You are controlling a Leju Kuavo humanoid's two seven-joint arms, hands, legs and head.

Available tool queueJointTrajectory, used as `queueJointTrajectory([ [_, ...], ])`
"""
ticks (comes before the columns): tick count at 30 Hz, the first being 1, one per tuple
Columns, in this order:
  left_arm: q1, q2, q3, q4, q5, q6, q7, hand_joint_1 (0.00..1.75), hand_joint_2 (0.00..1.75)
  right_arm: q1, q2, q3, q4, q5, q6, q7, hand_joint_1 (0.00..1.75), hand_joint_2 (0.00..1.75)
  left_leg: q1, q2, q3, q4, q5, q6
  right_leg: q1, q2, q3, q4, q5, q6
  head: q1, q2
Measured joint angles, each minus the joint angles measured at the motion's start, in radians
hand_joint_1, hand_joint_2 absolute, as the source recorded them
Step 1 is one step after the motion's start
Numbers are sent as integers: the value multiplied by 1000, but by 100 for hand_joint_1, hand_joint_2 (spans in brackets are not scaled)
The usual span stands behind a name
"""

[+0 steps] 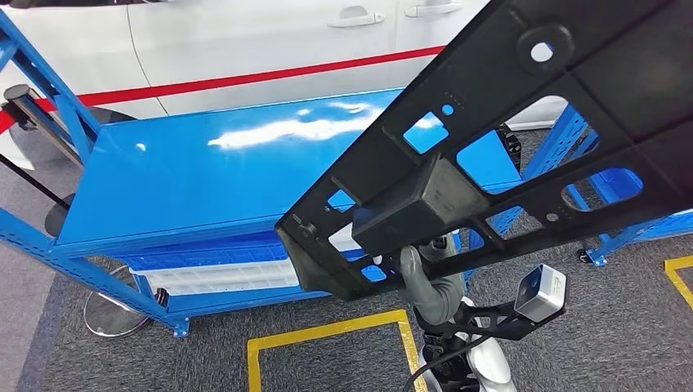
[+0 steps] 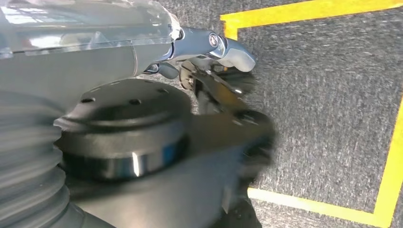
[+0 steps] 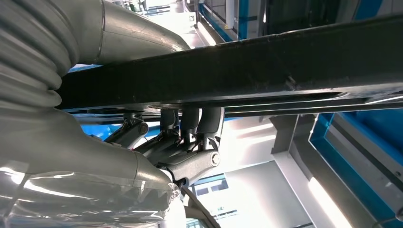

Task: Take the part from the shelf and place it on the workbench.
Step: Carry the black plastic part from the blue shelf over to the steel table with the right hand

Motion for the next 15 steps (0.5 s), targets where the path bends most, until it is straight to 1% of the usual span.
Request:
queueJointTrajectory([
  [1, -2, 0, 0, 0, 0, 0, 0, 0, 175, -5, 0, -2, 1, -4, 0, 5, 175, 175, -3, 0, 52, -75, 1, 5, 0, 0, -6, 0, 9, 4, 0, 0],
  [2, -4, 1, 0, 0, 1, 0, 0, 0, 175, -10, 0, -3, 3, -6, -1, 9, 175, 175, -6, -1, 87, -130, -4, 11, 0, -1, -8, -1, 18, 10, 1, 0],
  [3, -5, 1, 0, 0, 1, 0, 0, 0, 175, -14, 0, -4, 5, -8, -2, 11, 175, 175, -10, -1, 103, -161, -12, 17, -2, -2, -8, -3, 27, 16, -1, 0],
  [4, -5, 1, 0, 0, 1, 0, 1, 0, 175, -18, 0, -5, 9, -8, -4, 15, 175, 175, -13, -1, 103, -170, -8, 24, -3, -3, -8, -8, 38, 23, -2, 0],
  [5, -5, 1, 1, 0, 2, 0, 2, 0, 175, -21, 0, -5, 12, -7, -6, 19, 175, 175, -11, 0, 98, -174, 4, 31, -4, -3, -8, -13, 45, 30, -4, 0],
  [6, -5, 1, 1, 0, 2, 0, 3, 0, 175, -23, 0, -6, 15, -6, -10, 23, 175, 175, -9, 1, 92, -180, 17, 39, -4, -2, -12, -11, 40, 36, -6, 0],
  [7, -6, 1, 1, 0, 2, 0, 4, 0, 175, -24, 0, -7, 18, -4, -14, 27, 175, 175, -7, 3, 84, -186, 32, 46, -5, 0, -21, 6, 16, 40, -5, 0],
  [8, -6, 1, 1, 0, 2, 0, 5, 0, 175, -25, 0, -8, 20, -2, -18, 30, 175, 175, -4, 5, 72, -191, 47, 52, -5, 2, -36, 46, -28, 43, -5, 0],
  [9, -6, 1, 2, 0, 3, 0, 5, 0, 175, -26, 0, -9, 24, -1, -20, 31, 175, 175, -6, 6, 57, -190, 60, 55, -6, 3, -54, 105, -81, 45, -5, 0],
  [10, -6, 1, 2, 0, 4, 0, 4, 0, 175, -26, -1, -9, 27, 0, -22, 32, 175, 175, -6, 7, 40, -189, 72, 57, -7, 3, -71, 172, -125, 48, -5, 0],
  [11, -5, 1, 2, 0, 6, -1, 3, 0, 175, -25, -1, -10, 32, 0, -22, 32, 175, 175, -8, 8, 22, -187, 84, 56, -7, 3, -81, 232, -151, 51, -5, 0],
  [12, -5, 1, 3, 0, 7, -1, 2, 0, 175, -24, -2, -10, 36, 1, -22, 32, 175, 175, -8, 8, 4, -183, 95, 55, -7, 3, -78, 265, -150, 53, -5, 0],
  [13, -5, 1, 3, 0, 8, -1, 2, 0, 175, -23, -2, -10, 40, 1, -22, 32, 175, 175, -9, 9, -14, -178, 105, 54, -7, 3, -57, 264, -132, 53, -5, 0],
  [14, -5, 1, 4, 0, 9, -2, 1, 0, 175, -23, -3, -10, 43, 1, -22, 32, 175, 175, -9, 9, -32, -171, 114, 51, -7, 3, -17, 226, -108, 52, -5, 0],
  [15, -5, 1, 4, 0, 9, -2, 1, 0, 175, -23, -3, -11, 46, 1, -22, 32, 175, 175, -9, 8, -48, -163, 122, 48, -7, 3, 37, 160, -97, 49, -5, 0],
])
